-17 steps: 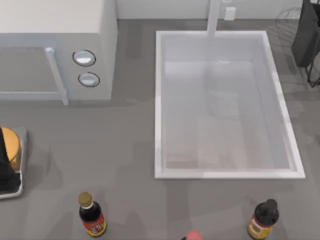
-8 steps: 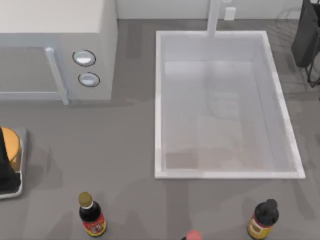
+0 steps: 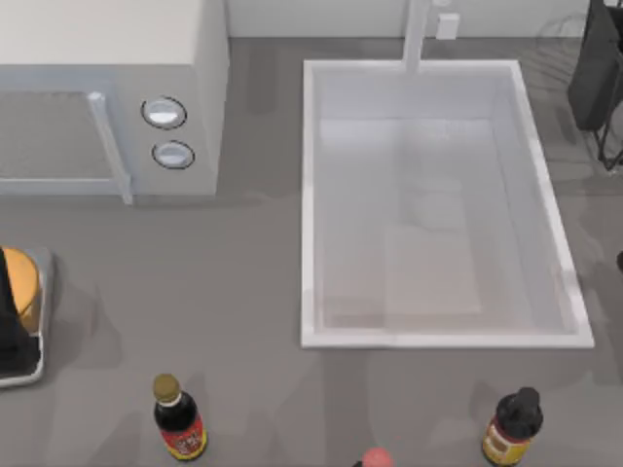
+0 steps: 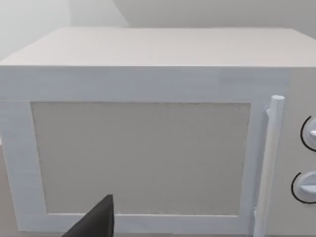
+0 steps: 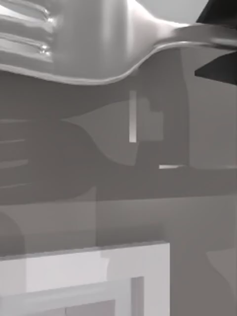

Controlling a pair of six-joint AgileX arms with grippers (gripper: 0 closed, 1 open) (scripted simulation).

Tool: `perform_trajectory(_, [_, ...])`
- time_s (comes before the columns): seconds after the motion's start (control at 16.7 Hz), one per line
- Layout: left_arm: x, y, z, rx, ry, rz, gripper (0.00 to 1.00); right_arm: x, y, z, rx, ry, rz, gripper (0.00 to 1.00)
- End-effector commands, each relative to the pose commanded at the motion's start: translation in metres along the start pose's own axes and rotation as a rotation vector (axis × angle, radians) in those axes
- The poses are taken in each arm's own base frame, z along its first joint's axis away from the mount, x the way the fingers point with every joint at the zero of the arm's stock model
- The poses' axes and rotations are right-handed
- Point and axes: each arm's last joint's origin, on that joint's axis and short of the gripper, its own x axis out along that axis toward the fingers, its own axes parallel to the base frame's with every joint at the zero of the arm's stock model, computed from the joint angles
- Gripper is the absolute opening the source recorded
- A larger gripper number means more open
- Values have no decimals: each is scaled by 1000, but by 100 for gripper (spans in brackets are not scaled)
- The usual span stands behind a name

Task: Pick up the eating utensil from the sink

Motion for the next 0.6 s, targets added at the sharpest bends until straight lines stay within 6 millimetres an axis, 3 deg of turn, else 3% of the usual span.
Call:
perform_trajectory(0.06, [0,0,0,0,0,0,100,0,0,0,0,0,0,0])
perform_trajectory(0.6, [0,0,0,0,0,0,100,0,0,0,0,0,0,68])
